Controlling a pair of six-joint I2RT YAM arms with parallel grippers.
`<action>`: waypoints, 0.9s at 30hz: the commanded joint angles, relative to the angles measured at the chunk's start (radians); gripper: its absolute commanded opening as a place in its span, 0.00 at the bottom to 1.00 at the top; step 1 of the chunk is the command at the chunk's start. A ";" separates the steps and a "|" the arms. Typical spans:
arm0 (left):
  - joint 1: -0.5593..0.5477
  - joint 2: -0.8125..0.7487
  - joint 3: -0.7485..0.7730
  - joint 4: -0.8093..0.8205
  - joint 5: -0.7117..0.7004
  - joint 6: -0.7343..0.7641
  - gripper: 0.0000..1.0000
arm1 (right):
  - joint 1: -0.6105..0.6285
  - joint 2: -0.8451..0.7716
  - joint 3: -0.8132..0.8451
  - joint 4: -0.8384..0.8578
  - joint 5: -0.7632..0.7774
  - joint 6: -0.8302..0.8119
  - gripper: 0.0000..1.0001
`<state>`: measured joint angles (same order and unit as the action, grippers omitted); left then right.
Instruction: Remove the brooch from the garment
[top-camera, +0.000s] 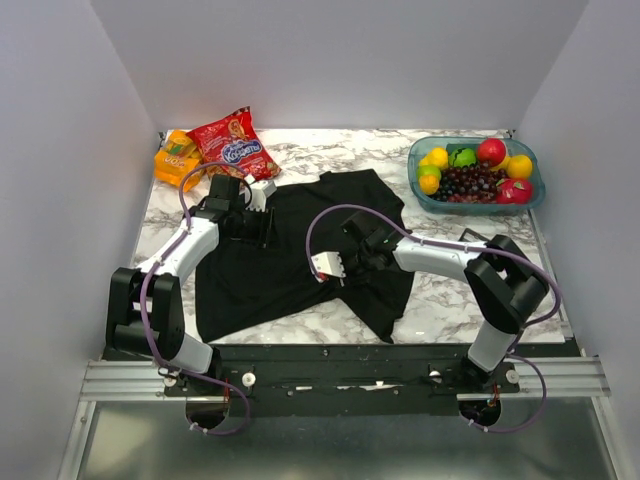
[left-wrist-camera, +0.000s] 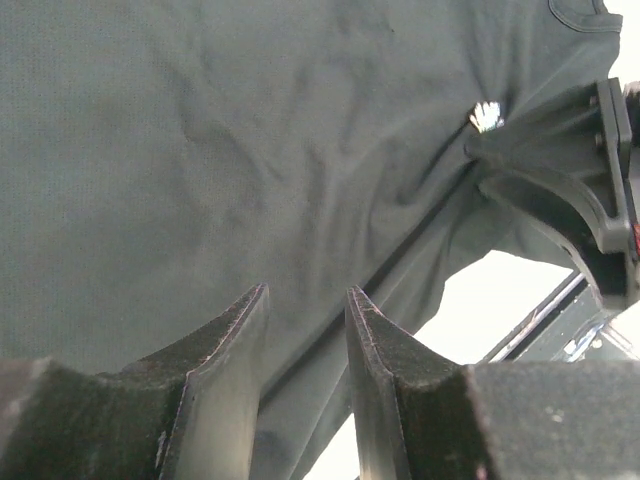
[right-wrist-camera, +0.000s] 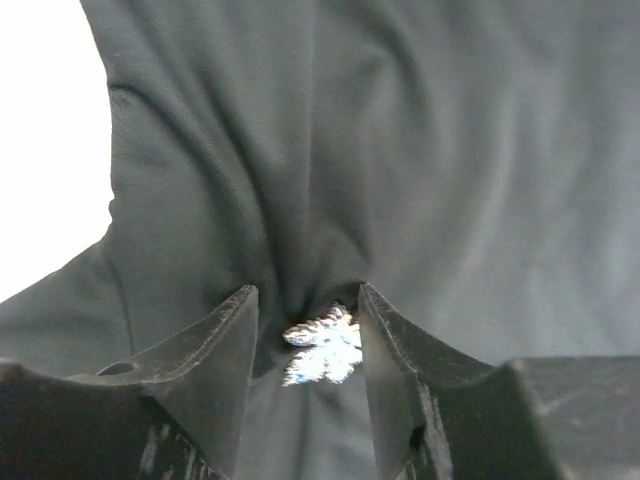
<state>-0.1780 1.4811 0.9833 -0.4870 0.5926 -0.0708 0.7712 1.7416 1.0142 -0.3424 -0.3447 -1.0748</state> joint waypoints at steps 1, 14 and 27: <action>0.000 -0.038 -0.006 0.007 -0.017 0.022 0.44 | 0.007 0.024 0.009 0.057 0.138 0.030 0.49; 0.000 -0.047 -0.009 0.004 0.004 0.029 0.44 | -0.004 -0.071 0.029 -0.003 0.115 0.055 0.48; 0.002 -0.056 -0.017 0.005 0.006 0.026 0.45 | -0.015 -0.004 0.132 -0.069 0.046 0.119 0.50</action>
<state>-0.1780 1.4548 0.9745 -0.4877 0.5911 -0.0525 0.7635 1.6993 1.1160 -0.3836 -0.2790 -0.9840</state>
